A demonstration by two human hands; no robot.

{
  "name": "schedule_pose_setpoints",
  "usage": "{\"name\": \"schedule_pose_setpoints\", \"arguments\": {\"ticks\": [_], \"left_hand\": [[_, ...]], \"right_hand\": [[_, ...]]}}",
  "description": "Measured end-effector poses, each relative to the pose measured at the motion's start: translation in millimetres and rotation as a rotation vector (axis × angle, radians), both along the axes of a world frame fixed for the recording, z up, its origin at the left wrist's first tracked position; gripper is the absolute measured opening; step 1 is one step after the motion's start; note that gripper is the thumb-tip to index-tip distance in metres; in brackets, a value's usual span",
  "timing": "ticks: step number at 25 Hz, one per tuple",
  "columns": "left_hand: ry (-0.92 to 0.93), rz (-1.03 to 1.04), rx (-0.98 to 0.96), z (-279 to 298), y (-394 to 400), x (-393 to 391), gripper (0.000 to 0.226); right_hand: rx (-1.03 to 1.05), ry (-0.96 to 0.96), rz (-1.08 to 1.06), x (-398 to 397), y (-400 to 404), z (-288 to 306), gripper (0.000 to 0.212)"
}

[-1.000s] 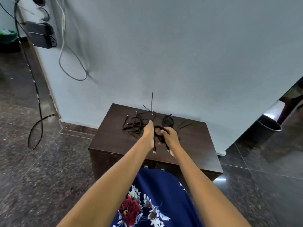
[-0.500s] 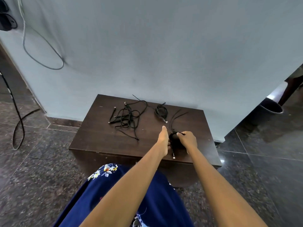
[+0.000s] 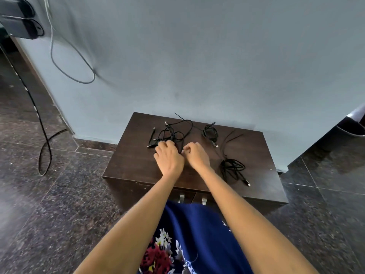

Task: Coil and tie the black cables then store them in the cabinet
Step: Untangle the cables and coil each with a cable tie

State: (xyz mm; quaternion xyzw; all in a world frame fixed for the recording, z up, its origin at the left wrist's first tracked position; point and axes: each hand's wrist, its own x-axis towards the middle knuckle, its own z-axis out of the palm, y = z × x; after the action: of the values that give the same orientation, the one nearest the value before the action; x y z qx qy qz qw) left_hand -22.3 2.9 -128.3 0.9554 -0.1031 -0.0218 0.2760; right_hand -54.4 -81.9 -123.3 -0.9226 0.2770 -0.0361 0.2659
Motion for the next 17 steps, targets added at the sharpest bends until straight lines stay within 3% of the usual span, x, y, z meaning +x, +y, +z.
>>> {"name": "schedule_pose_setpoints", "arguments": {"ticks": [2,4,7,10,14,17], "left_hand": [[0.125,0.228,-0.058,-8.2,14.9,12.1,0.056],[0.415,0.402,-0.278,-11.5,24.1,25.2,0.052],[0.661,0.338,-0.668,-4.2,28.6,41.4,0.029],[0.561,0.113,-0.663,31.4,37.3,54.7,0.028],[0.355,-0.178,-0.552,89.6,59.3,76.8,0.044],[0.183,-0.091,-0.760,119.6,80.6,86.3,0.049]], "right_hand": [[0.088,0.091,0.062,14.2,16.5,-8.5,0.037],[0.007,0.115,0.206,21.4,25.4,-12.6,0.044],[-0.130,0.112,0.345,25.7,28.5,-17.0,0.043],[-0.169,0.148,0.225,28.2,24.4,-17.8,0.039],[-0.143,0.181,0.181,22.2,18.3,-12.7,0.039],[0.006,0.069,0.077,17.1,18.5,-4.5,0.035]]}}
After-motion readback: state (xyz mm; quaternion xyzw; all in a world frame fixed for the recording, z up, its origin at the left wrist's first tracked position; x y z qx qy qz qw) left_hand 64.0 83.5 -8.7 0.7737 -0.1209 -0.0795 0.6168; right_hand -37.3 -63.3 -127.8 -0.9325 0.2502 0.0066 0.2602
